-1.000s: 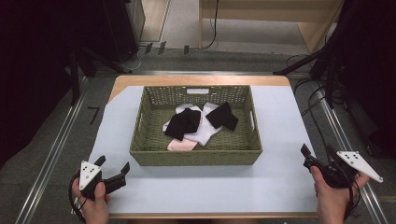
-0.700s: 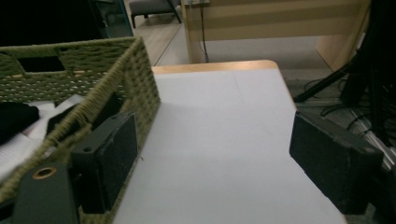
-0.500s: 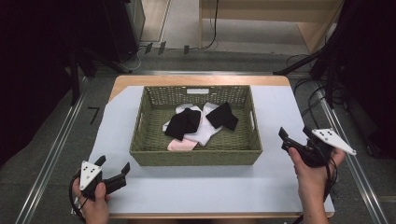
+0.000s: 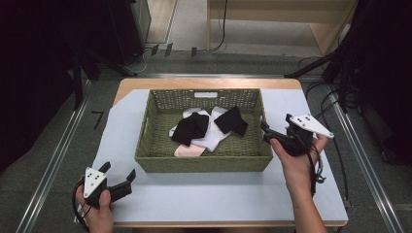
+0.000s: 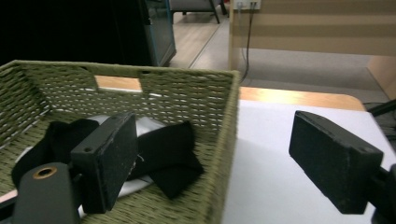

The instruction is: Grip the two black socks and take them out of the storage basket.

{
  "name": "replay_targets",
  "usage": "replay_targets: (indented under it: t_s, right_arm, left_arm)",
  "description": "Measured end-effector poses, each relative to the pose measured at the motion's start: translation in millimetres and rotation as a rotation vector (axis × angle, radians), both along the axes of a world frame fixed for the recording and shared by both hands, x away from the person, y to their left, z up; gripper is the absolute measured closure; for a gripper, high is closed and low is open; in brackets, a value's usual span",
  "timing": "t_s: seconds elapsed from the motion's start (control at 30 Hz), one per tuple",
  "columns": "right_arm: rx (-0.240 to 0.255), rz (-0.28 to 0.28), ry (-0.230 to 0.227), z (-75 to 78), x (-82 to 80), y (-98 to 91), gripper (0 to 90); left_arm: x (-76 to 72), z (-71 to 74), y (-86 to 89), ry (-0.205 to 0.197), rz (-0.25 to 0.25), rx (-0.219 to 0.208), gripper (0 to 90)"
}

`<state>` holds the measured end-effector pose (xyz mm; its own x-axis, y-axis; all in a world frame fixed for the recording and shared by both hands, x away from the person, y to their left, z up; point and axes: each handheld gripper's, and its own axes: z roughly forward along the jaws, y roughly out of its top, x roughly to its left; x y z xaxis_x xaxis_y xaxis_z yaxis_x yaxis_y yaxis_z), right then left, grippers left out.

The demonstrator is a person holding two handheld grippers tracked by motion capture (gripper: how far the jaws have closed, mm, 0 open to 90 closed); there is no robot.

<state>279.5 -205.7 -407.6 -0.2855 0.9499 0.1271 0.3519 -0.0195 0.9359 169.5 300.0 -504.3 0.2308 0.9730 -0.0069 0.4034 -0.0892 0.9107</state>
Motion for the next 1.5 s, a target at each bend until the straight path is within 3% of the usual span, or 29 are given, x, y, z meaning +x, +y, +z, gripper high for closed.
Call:
replay_targets:
  t_s: [0.3,0.43,0.67,0.8,1.0,1.2,1.5]
  right_arm:
    - [-0.021,0.054,0.016,2.7,16.6,33.9,15.7]
    - [-0.039,0.075,0.055,4.7,25.7,51.7,15.0]
    - [-0.045,0.089,0.041,11.2,32.5,66.2,16.6]
    - [-0.051,0.110,0.037,9.8,39.3,77.3,19.8]
    - [-0.073,0.157,0.066,2.2,54.8,100.0,25.9]
    - [-0.055,0.195,0.064,-5.2,67.7,119.7,30.2]
    - [-0.101,0.277,0.164,-16.6,80.1,157.1,33.0]
  left_arm:
    - [0.0,-0.1,-0.2,-0.001,-0.003,0.006,9.2]
    - [-0.1,0.0,-0.1,-0.002,-0.004,0.006,9.2]
    - [-0.2,0.0,-0.1,-0.003,-0.003,0.008,9.2]
    - [-0.1,0.0,-0.1,-0.002,-0.002,0.006,9.2]
    - [-0.1,0.0,0.0,-0.001,-0.003,0.005,9.2]
    - [0.1,-0.1,-0.1,-0.001,-0.002,0.002,9.2]
    - [0.3,-0.1,-0.1,0.001,-0.006,0.007,9.2]
